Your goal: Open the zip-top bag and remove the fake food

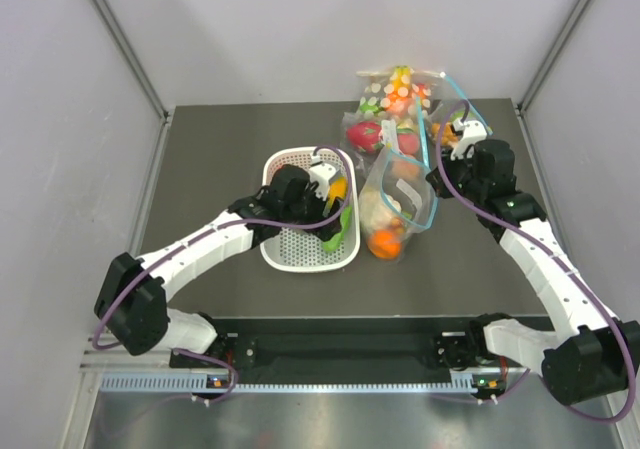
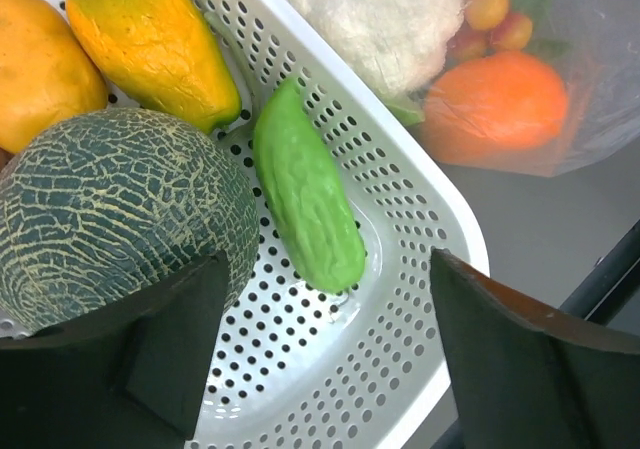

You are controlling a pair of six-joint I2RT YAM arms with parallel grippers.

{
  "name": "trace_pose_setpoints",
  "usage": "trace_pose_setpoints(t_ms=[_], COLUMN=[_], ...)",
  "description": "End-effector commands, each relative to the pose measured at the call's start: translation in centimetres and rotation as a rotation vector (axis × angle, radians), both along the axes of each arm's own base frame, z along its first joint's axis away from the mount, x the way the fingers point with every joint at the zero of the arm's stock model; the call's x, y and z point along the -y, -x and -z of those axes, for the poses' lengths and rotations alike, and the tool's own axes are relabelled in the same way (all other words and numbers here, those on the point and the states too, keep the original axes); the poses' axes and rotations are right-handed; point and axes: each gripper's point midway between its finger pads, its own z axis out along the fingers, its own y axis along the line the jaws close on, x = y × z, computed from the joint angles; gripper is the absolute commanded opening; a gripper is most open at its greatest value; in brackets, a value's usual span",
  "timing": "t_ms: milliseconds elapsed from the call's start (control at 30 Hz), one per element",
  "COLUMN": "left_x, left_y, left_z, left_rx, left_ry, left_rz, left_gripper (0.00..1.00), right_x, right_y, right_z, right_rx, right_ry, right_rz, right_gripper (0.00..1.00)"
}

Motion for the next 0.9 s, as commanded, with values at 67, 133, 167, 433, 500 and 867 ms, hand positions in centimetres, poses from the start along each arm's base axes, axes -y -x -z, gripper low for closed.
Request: trace_pose_setpoints(t_ms=[67, 133, 167, 433, 500, 867], left_x=[0.3, 0.5, 0.6, 3.8, 5.9, 17.0], left_y=[-0.3, -0.7, -0.9, -3.0, -2.1, -1.9], left_z=[-1.6, -3.1, -3.9, -18.3, -21.6, -19.3], left_rx=[0.038, 0.07, 0.085, 0.347, 0.395, 0.265], left_ry=[0.014, 0.029, 0.036, 0.273, 0.335, 0.44], left_rz=[0.008, 0.009, 0.004, -0.005, 0.043, 0.21], left_gripper=[0.89, 0.89, 0.89, 0.87, 0.87, 0.69], right_x=[-0.3, -0.4, -0.4, -1.1, -1.2, -1.2], right_y=[-0.1, 0.0, 0.0, 0.4, 0.3, 0.7], right_z=[-1.9, -2.2, -2.2, -2.9, -2.7, -2.0], right_rx=[0.054, 0.062, 0.062, 0.071, 0.068, 0.054], right_ry=[-0.019, -0.019, -0.022, -0.043, -0.045, -0.046], right_rz=[-0.016, -0.02, -0.02, -0.048, -0.048, -0.046], right_gripper=[0.0, 0.0, 0.0, 0.0, 0.0, 0.0])
